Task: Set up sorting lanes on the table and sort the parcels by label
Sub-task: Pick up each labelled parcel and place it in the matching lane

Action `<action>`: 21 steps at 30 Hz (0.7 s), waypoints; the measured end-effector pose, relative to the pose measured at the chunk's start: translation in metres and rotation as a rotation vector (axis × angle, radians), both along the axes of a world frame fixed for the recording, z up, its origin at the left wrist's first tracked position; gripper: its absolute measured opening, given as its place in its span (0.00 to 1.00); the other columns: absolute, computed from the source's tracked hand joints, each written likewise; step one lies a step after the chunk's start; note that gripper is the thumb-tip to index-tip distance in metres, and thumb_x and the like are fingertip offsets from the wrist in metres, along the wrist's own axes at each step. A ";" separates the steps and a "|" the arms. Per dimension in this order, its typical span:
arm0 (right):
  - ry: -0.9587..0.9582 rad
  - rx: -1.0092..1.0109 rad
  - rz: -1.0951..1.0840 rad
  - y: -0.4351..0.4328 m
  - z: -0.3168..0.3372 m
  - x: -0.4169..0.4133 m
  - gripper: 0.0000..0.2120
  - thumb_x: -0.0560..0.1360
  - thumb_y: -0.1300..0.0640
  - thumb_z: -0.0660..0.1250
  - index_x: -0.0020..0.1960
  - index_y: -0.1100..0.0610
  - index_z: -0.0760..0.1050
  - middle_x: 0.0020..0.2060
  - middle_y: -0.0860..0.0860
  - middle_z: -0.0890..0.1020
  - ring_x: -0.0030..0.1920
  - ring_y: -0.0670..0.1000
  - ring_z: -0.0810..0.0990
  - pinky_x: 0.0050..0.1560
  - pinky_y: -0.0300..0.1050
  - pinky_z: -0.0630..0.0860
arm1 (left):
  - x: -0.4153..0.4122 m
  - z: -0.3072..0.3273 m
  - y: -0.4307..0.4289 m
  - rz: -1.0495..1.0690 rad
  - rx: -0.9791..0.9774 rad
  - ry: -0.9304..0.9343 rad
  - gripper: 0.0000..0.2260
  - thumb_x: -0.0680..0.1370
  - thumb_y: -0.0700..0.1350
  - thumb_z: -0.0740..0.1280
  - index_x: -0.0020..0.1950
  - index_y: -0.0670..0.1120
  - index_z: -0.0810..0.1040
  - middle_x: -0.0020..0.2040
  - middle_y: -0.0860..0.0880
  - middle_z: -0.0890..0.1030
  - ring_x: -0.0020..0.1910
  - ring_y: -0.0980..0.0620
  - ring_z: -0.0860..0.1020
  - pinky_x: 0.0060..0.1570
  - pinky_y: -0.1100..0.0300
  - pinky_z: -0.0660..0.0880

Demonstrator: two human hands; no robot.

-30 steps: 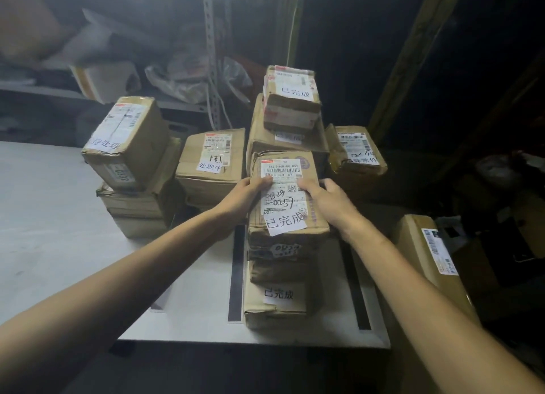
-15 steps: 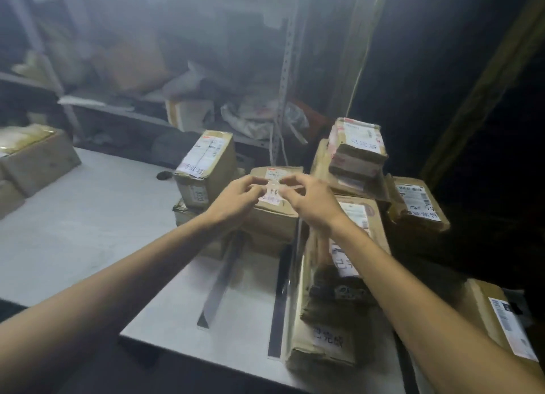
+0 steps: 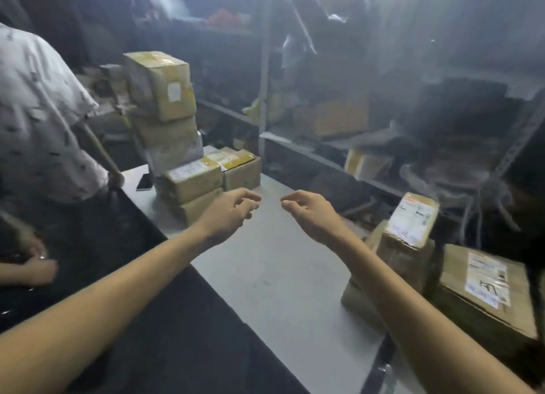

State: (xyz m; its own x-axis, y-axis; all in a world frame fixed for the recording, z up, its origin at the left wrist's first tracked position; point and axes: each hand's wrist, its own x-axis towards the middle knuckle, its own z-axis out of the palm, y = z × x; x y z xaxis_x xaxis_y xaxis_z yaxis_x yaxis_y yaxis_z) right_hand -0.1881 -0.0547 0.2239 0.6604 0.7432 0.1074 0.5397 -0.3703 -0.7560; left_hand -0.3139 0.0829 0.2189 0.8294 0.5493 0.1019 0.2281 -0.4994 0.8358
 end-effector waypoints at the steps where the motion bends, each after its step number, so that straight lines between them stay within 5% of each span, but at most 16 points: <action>1: 0.002 0.001 0.032 0.020 0.000 -0.006 0.13 0.82 0.54 0.63 0.62 0.57 0.81 0.59 0.52 0.83 0.54 0.49 0.79 0.50 0.41 0.71 | -0.009 -0.001 0.019 0.031 -0.002 0.004 0.11 0.83 0.45 0.59 0.61 0.47 0.78 0.56 0.48 0.81 0.53 0.51 0.79 0.54 0.52 0.78; 7: 0.029 -0.057 0.175 0.117 -0.017 -0.012 0.13 0.82 0.53 0.63 0.62 0.58 0.80 0.59 0.53 0.82 0.52 0.47 0.77 0.39 0.29 0.69 | -0.028 -0.018 0.109 0.137 -0.076 -0.019 0.09 0.82 0.44 0.60 0.57 0.50 0.79 0.55 0.50 0.81 0.52 0.51 0.78 0.54 0.52 0.77; 16: 0.120 -0.119 0.262 0.262 -0.076 0.052 0.13 0.82 0.51 0.63 0.61 0.56 0.79 0.58 0.51 0.82 0.53 0.46 0.78 0.52 0.41 0.75 | 0.018 -0.063 0.235 0.243 -0.096 0.058 0.09 0.82 0.44 0.60 0.58 0.50 0.78 0.57 0.50 0.80 0.57 0.53 0.76 0.45 0.64 0.71; 21: 0.186 -0.144 0.260 0.337 -0.094 0.102 0.13 0.81 0.51 0.64 0.60 0.56 0.80 0.54 0.50 0.82 0.53 0.47 0.79 0.55 0.46 0.77 | 0.056 -0.079 0.304 0.255 -0.080 0.137 0.09 0.82 0.42 0.61 0.59 0.49 0.78 0.60 0.51 0.78 0.62 0.54 0.74 0.53 0.66 0.69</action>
State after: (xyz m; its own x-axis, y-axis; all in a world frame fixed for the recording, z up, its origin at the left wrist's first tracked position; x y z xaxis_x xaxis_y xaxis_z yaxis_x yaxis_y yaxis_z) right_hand -0.0859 0.2826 0.1298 0.4454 0.8879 -0.1148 0.4882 -0.3484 -0.8002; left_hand -0.2582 0.3872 0.1403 0.6666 0.7435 -0.0534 0.4509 -0.3451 0.8232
